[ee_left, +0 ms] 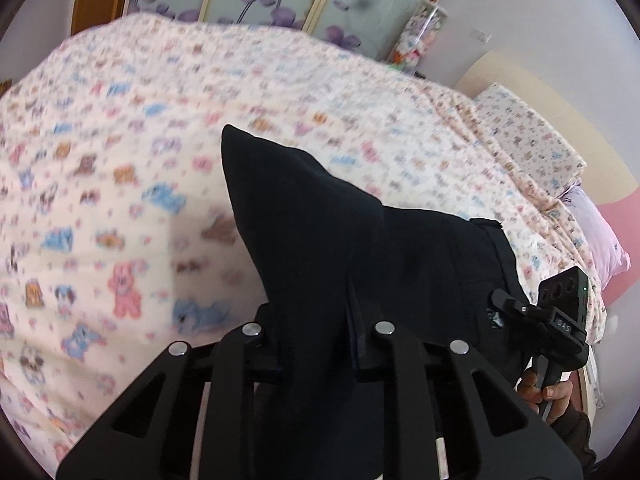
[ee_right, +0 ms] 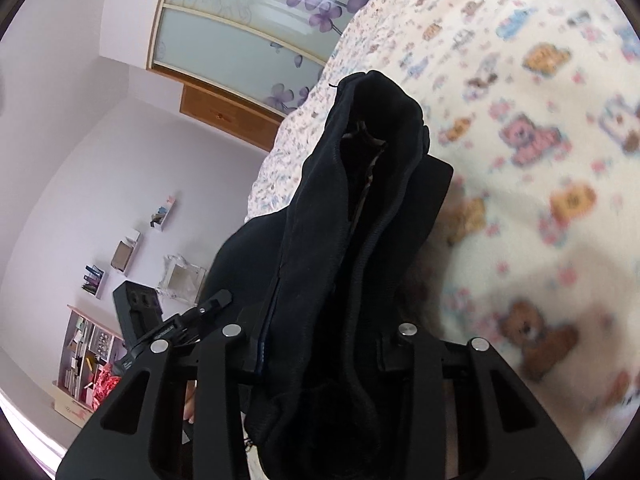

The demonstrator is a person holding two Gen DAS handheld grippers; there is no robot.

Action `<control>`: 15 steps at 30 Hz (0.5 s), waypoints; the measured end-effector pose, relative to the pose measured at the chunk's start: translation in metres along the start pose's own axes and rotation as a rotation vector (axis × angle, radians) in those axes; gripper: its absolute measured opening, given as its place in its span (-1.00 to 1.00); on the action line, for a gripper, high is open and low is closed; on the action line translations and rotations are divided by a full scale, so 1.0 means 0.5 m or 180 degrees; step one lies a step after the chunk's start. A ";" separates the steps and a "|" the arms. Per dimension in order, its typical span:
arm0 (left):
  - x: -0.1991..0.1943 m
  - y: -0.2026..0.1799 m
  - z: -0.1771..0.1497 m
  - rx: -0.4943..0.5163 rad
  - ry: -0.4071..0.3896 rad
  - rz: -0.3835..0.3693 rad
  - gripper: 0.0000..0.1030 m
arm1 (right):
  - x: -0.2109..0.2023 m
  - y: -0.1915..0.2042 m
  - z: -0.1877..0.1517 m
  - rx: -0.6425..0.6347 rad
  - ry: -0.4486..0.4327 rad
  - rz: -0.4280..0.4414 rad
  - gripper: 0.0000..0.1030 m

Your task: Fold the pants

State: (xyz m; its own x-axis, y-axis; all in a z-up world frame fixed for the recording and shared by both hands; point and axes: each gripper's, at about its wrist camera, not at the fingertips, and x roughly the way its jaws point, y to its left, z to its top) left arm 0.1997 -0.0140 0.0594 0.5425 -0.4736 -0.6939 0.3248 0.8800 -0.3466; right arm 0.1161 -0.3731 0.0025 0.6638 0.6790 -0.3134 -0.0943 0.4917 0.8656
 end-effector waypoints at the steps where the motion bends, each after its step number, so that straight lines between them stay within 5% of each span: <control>1: 0.000 -0.009 0.008 0.0044 -0.0045 0.0019 -0.61 | 0.000 0.002 0.010 0.0007 -0.0028 0.0012 -0.27; 11: 0.095 -0.069 0.111 0.0188 -0.0184 0.0306 -0.61 | 0.020 0.012 0.149 -0.0102 -0.0211 -0.0185 -0.28; 15: 0.157 -0.065 0.124 0.0192 -0.0117 0.0355 -0.61 | 0.031 -0.048 0.164 0.0030 -0.0235 -0.0379 -0.29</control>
State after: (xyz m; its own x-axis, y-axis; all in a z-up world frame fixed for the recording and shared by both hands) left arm 0.2798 -0.0824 0.0553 0.6055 -0.3750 -0.7019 0.3064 0.9239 -0.2293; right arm 0.1895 -0.4188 0.0087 0.7227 0.5742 -0.3848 -0.0050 0.5610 0.8278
